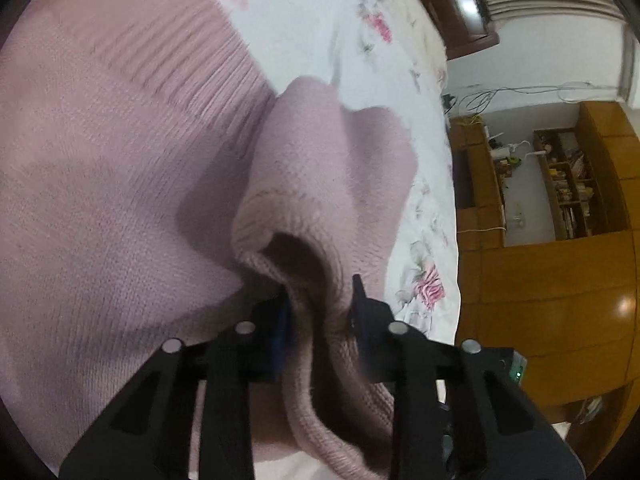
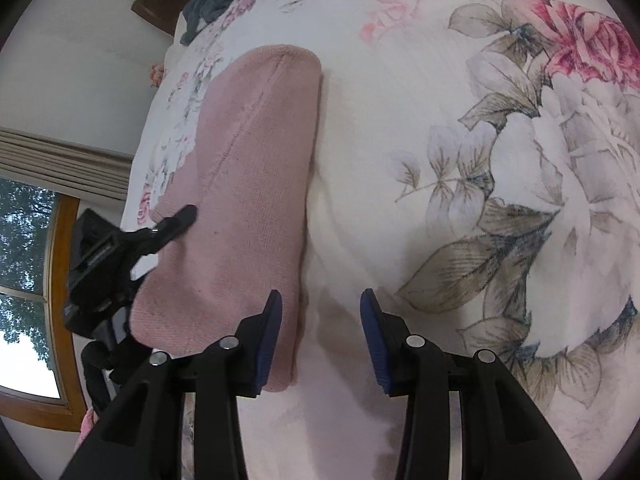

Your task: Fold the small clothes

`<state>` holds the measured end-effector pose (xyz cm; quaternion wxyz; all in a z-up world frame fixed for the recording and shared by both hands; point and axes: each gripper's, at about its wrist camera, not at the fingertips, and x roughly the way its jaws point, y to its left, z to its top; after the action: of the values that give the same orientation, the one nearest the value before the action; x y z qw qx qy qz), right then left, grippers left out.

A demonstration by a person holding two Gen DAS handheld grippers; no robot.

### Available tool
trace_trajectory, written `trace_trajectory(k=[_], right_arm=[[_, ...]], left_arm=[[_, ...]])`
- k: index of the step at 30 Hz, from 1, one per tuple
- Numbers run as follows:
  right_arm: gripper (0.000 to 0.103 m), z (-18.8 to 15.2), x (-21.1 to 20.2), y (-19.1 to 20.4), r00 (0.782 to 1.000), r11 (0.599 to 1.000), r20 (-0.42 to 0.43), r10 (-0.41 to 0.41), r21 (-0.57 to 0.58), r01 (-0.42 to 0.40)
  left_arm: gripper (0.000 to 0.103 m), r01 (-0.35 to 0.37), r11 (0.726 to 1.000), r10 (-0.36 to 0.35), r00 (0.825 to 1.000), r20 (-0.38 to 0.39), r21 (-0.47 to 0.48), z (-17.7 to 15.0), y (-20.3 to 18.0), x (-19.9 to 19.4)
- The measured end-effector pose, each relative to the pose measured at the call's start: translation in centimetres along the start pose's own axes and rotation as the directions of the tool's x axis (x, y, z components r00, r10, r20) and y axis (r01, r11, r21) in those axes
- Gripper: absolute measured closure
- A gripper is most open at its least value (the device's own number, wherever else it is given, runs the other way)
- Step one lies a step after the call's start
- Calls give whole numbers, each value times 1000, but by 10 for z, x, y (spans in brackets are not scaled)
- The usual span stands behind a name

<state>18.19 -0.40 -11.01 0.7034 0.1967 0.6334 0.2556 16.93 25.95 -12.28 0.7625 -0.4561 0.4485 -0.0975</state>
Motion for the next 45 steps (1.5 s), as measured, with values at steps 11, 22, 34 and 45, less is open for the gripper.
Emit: trace_trajectory(k=[11,22,34,45], right_arm=[[61,-7,-1,9,1000,999,-10,11,-33,-12],[59,-19,28,65,992,985,-76,105,-131,-114],[56,-30,70,109,978,974,-163,129,-164,-156],[59,-38,95,112,982,974,-175,69,-201,-105]], left_arm=[[81,-32,989,10,988,153,145,14,-4,-97],[81,-103,994,93,970,223,36,41,82,-178],[80,-139,988,149,974,171,-69,40,145,-163],[59,-140,989,133,981,138,40,-11,106,-213]])
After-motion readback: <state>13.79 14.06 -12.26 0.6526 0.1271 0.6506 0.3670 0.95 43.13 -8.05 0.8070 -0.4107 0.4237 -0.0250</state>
